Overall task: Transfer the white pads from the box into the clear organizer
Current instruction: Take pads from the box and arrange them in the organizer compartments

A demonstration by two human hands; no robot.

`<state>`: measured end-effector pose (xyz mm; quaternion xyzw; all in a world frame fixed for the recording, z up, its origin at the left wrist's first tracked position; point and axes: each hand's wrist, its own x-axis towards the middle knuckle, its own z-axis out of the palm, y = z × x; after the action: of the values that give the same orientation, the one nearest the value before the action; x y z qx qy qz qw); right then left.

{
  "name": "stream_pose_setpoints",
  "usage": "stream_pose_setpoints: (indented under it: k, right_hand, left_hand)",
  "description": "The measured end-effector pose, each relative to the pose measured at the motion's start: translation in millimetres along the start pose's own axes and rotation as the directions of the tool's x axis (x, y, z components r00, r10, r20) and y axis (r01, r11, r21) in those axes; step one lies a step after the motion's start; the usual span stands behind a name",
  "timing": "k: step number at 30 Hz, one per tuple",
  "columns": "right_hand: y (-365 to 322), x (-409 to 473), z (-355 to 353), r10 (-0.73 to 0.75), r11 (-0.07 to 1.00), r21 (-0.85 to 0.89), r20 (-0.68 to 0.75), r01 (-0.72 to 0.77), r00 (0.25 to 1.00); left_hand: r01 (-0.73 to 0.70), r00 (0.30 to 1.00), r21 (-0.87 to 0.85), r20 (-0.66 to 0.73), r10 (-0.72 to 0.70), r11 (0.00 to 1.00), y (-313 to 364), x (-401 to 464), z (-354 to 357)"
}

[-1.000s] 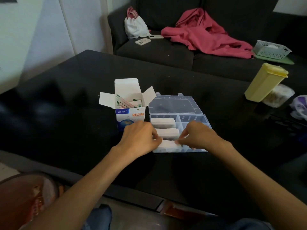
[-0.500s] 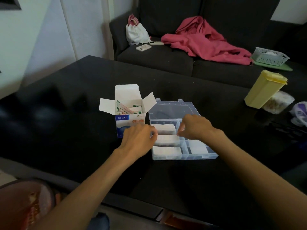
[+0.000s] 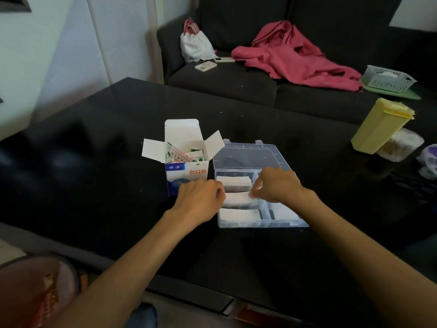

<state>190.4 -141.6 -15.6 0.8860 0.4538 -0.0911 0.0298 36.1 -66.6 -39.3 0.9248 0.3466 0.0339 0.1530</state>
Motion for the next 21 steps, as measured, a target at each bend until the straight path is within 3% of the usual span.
stream_pose_setpoints:
  k: [8, 14, 21]
  right_hand:
    - [4.9, -1.4, 3.7, -0.004, 1.000, 0.004, 0.053, 0.004, 0.999]
    - [19.4, 17.2, -19.2, 0.055, 0.958, 0.286, -0.062, -0.035, 0.997]
    - [2.1, 40.3, -7.4, 0.045, 0.989, 0.139, 0.032, -0.049, 0.998]
  left_hand:
    - [-0.018, 1.000, -0.027, 0.025, 0.018, 0.999, -1.1, -0.4, 0.8]
    - [0.005, 0.993, -0.096, -0.116, -0.017, 0.995, 3.4, -3.2, -7.6]
    - [0.009, 0.997, -0.084, -0.078, -0.016, 0.996, 1.8, -3.5, -6.8]
